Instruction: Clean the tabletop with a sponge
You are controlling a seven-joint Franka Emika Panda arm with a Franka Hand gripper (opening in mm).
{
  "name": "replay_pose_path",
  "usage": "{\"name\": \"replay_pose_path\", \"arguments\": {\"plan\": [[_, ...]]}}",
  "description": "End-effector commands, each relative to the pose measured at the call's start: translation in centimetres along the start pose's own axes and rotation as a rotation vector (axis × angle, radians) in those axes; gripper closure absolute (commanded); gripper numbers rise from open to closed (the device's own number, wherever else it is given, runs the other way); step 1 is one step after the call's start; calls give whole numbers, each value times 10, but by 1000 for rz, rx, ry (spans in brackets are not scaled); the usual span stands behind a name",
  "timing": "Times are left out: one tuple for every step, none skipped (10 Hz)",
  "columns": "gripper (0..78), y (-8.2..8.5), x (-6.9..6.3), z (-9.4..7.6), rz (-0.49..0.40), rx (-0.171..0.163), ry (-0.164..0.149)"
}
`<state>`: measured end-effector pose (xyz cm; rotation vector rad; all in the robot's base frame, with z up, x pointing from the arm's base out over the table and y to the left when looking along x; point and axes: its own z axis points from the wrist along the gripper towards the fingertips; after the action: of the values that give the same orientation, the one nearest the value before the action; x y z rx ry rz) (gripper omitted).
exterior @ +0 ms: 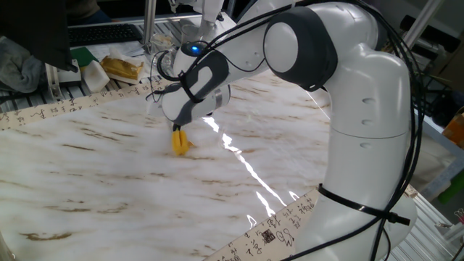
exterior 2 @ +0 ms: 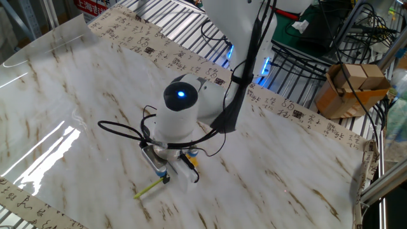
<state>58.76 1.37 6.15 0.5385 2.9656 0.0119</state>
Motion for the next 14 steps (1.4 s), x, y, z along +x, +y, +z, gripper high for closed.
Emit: {"name": "replay_pose_path", "arguments": {"plan": [[756,1,-1,-1,22,-32,13],[756,1,-1,-1,35,-52,21],[756,1,-1,-2,34,-59,26],[756,0,-1,-2,34,-59,27],[756,-1,-2,-6,35,-66,45],[756,-4,-4,-10,36,-81,59],[756,-5,-5,-12,35,-80,62],[756,-9,-7,-18,26,-80,72],[756,-9,-7,-18,24,-80,73],[756,-13,-8,-23,-4,-79,74],[756,-16,-10,-27,-30,-75,73],[756,-18,-12,-31,-53,-63,74],[756,-20,-14,-33,-70,-60,73],[756,-21,-15,-34,-81,-49,67]]}}
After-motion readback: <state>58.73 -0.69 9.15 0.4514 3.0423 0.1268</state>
